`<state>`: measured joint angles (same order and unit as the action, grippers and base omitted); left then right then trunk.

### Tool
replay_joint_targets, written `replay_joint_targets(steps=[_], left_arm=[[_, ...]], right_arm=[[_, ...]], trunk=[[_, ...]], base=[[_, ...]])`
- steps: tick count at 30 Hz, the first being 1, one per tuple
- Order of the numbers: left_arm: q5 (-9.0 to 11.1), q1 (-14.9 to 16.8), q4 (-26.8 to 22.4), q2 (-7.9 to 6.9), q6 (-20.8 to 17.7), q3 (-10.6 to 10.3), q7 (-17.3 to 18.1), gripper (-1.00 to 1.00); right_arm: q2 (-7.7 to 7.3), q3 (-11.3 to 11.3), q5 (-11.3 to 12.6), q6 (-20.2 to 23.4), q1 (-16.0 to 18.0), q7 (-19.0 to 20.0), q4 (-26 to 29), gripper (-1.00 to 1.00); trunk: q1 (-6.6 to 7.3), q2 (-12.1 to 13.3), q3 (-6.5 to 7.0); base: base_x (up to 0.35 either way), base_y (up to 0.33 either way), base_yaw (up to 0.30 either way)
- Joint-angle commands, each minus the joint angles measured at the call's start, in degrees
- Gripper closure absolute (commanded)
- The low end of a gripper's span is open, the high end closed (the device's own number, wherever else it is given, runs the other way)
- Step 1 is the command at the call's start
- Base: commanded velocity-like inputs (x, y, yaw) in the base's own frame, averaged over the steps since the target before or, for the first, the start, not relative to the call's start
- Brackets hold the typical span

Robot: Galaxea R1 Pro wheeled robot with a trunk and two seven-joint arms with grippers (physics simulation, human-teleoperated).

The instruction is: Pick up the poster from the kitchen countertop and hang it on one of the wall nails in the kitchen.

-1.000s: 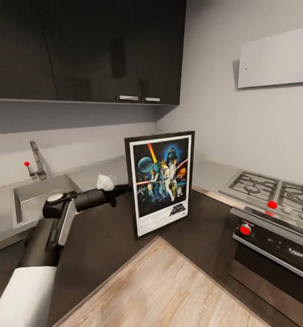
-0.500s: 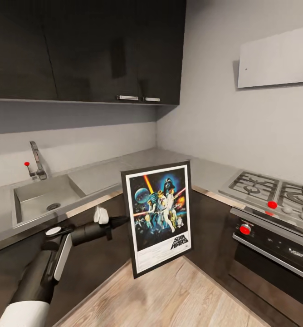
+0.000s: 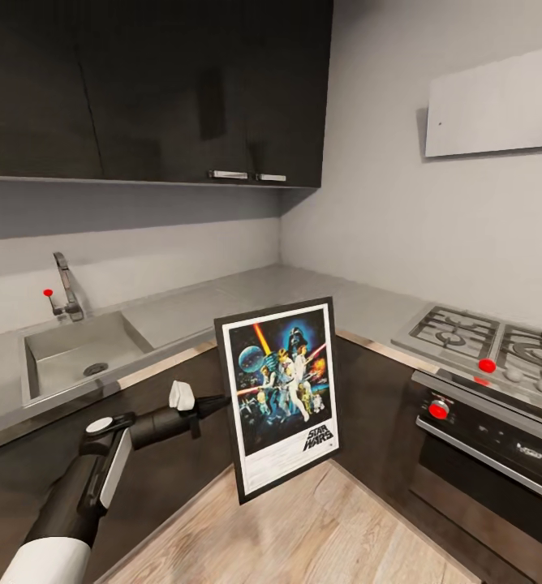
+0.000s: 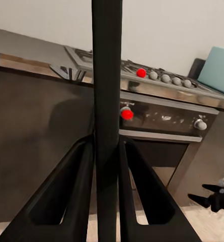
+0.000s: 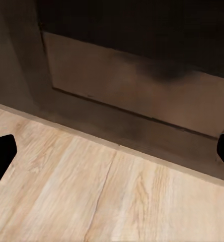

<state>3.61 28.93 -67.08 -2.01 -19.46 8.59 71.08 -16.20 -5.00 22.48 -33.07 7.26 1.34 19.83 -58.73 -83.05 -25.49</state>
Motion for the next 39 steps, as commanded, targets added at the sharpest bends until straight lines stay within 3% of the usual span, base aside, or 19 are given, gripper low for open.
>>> replay_joint_targets(steps=[1, 7, 9, 10, 12, 15, 17, 22, 25, 30, 34, 39], left_arm=[[0.18, 0.04, 0.02, -0.01, -0.44, 0.04, 0.12, 1.0], [0.28, 0.06, -0.05, -0.05, -0.71, 0.08, 0.22, 1.0], [0.33, 0.05, -0.28, -0.03, -0.95, 0.01, 0.23, 1.0], [0.37, 0.06, -0.39, -0.02, -1.04, -0.01, 0.26, 1.0], [0.39, 0.06, -0.46, -0.02, -1.18, -0.03, 0.45, 1.0], [0.36, 0.07, -0.68, -0.01, -2.05, -0.18, 3.93, 1.0], [0.35, 0.06, -0.91, -0.09, -2.28, -0.21, 6.44, 1.0], [0.35, 0.07, -1.15, -0.16, -2.47, -0.23, 9.27, 1.0], [0.36, 0.07, -1.24, -0.18, -2.5, -0.41, 10.1, 1.0], [0.35, 0.07, -1.22, -0.19, -2.51, -0.46, 13.47, 1.0], [0.34, 0.06, -1.14, -0.19, -2.52, -0.54, 15.06, 1.0], [0.34, 0.07, -1.17, -0.19, -2.45, -0.63, 15.64, 1.0]], right_arm=[[-0.45, 0.02, 0.37, -0.11, 0.02, 0.16, 1.16, -1.0], [-3.98, -0.03, 0.53, 0.12, 0.02, 0.36, 6.56, -1.0], [-6.08, 0.0, 0.5, 0.23, 0.03, 0.75, 7.94, -1.0], [-7.26, 0.05, 0.47, 0.48, 0.09, 2.0, 8.64, -1.0], [-8.22, 0.12, 0.43, 1.27, 0.29, 4.62, 9.07, -1.0], [-10.49, 0.06, 0.38, 6.74, 0.7, 19.31, 9.16, -1.0], [-11.04, 0.03, 0.38, 8.22, 0.76, 26.22, 8.92, -1.0], [-11.49, 0.33, -0.37, 9.34, 0.64, 35.81, 8.43, -1.0], [-11.75, 0.4, -3.15, 9.41, 0.39, 45.27, 7.49, -1.0], [-13.1, 0.35, -4.74, 9.35, 0.24, 53.63, 6.68, -1.0], [-13.77, 0.19, -4.96, 9.39, 0.4, 63.08, 6.72, -1.0], [-14.46, 0.22, -5.05, 9.94, 2.89, 65.9, 7.63, -1.0]], trunk=[[0.0, -0.03, -0.07], [0.0, -0.03, -0.07], [0.0, -0.03, -0.07], [0.0, -0.03, -0.07], [0.0, -0.03, -0.07], [0.0, -0.03, -0.07], [0.0, -0.03, -0.07], [0.0, -0.03, -0.07], [0.0, -0.03, -0.07], [0.0, -0.03, -0.07], [0.0, -0.03, -0.07], [0.0, -0.03, -0.07]], base=[[0.0, 0.0, 0.0], [0.0, 0.0, 0.0], [0.0, 0.0, 0.0], [0.0, 0.0, 0.0], [0.0, 0.0, 0.0], [0.0, 0.0, 0.0], [0.0, 0.0, 0.0], [0.0, 0.0, 0.0], [0.0, 0.0, 0.0], [0.0, 0.0, 0.0], [0.0, 0.0, 0.0], [0.0, 0.0, 0.0]])
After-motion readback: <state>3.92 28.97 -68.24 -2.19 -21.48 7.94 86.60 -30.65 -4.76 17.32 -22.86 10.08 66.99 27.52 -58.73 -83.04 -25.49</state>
